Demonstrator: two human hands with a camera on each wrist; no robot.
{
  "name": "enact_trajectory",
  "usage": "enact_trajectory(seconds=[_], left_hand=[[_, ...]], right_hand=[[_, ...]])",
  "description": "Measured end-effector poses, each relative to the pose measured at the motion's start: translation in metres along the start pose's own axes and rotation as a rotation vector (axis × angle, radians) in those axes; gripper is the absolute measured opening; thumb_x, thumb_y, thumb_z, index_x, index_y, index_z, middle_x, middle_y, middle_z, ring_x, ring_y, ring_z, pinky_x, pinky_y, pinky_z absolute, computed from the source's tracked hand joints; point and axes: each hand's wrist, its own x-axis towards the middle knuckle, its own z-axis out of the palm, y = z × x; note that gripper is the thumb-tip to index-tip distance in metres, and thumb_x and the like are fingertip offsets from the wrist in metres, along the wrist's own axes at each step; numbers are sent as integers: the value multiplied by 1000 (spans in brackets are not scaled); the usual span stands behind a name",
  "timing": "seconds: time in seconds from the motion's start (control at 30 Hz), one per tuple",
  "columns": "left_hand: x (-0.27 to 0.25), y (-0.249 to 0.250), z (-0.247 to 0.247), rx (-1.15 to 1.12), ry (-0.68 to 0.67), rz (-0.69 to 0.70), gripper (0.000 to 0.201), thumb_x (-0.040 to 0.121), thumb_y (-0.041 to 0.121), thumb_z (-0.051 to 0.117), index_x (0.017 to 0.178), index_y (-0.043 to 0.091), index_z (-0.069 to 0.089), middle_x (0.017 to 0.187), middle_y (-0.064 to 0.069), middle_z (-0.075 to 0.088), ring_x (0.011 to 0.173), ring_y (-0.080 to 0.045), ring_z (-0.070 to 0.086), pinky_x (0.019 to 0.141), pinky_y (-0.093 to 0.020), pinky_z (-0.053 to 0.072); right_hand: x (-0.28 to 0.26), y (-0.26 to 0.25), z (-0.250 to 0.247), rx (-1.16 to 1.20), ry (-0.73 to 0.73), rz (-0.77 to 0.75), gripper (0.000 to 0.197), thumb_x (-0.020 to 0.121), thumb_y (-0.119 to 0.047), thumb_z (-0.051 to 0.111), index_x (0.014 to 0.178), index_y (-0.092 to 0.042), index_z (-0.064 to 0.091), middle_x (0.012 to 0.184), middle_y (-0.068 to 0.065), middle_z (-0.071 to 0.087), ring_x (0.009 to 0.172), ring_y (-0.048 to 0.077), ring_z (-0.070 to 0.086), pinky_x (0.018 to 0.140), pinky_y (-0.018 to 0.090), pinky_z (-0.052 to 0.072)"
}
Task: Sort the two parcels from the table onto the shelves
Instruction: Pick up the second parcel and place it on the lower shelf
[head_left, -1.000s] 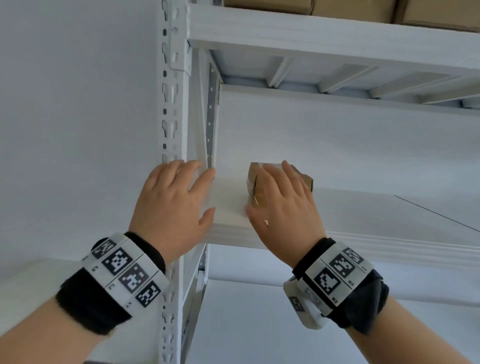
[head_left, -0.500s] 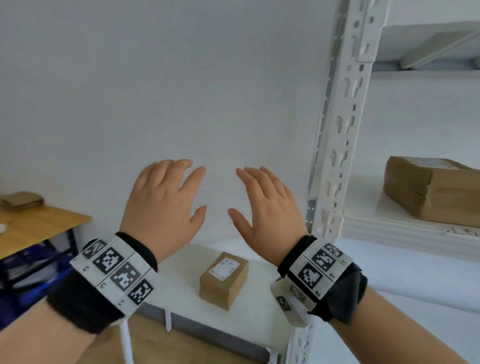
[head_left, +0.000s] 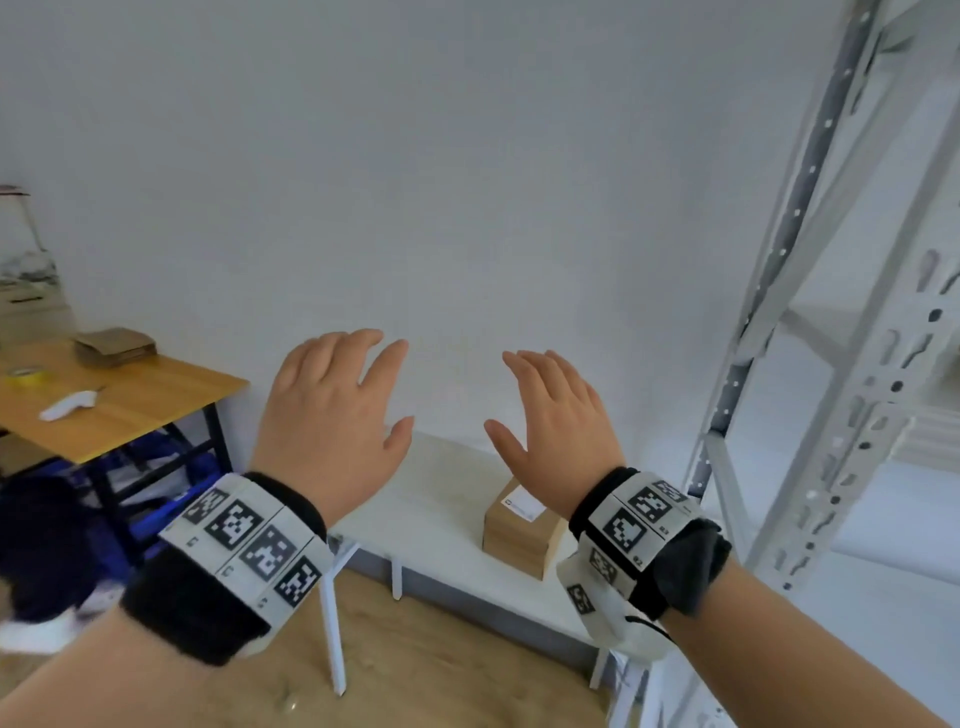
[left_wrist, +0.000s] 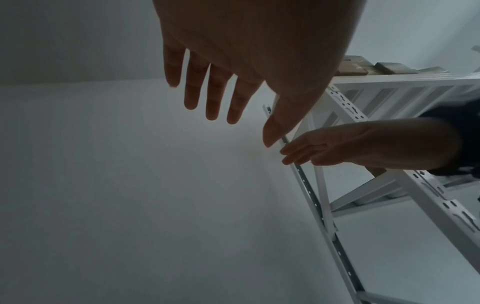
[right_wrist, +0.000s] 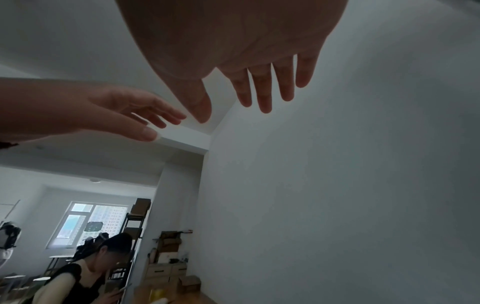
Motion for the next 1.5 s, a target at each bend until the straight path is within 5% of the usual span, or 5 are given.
enact_trajectory(seconds=[0.73, 1.1, 1.5], left_hand=[[138, 15, 206, -102, -146, 83, 58, 72, 37, 64, 125, 16, 53, 127, -8, 57, 110, -35, 53, 93, -48, 43], [168, 46, 323, -345, -483, 71, 62, 82, 43, 53, 138, 26, 32, 142, -1, 38, 122, -28, 42, 94, -40, 41], [153, 83, 461, -779, -1081, -40, 75, 77, 38, 65, 141, 31, 26, 146, -4, 32, 127, -25, 42, 105, -41, 37]], right_hand=[[110, 160, 150, 19, -171, 312, 67, 90, -44, 44, 145, -15, 20, 153, 3, 26, 143, 22, 19, 117, 40, 21], [97, 219, 221, 84, -303, 571, 71, 89, -43, 47, 146, -13, 17, 154, 4, 24, 142, 21, 21, 116, 37, 22], [63, 256, 309, 301, -549, 1003, 73, 88, -39, 53, 147, -16, 16, 154, 5, 23, 139, 25, 26, 112, 39, 28]])
